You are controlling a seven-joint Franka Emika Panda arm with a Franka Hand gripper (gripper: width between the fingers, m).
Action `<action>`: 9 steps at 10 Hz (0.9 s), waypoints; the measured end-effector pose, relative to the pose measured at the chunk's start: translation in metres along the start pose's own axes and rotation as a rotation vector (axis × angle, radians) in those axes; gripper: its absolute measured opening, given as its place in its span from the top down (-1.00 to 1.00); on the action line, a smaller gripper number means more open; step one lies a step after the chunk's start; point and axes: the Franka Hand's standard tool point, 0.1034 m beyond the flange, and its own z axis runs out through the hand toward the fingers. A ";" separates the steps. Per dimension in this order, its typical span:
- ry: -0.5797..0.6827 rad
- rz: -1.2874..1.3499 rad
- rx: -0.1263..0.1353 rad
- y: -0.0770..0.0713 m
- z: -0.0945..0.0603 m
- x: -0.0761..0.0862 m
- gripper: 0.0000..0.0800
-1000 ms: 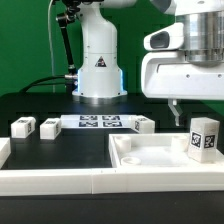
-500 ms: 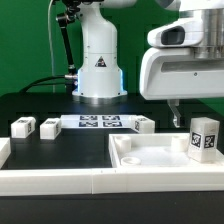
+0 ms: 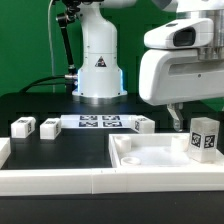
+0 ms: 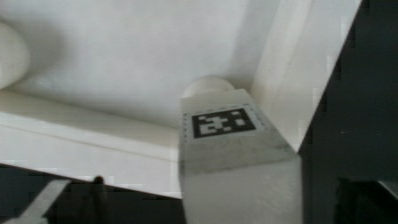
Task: Assemble square table
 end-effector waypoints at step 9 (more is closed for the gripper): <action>0.037 0.647 0.021 0.001 0.001 -0.003 0.28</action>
Offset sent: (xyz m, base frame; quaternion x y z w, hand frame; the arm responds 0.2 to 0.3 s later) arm 0.0000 0.0000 0.0000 0.0000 0.0000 0.0000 1.0000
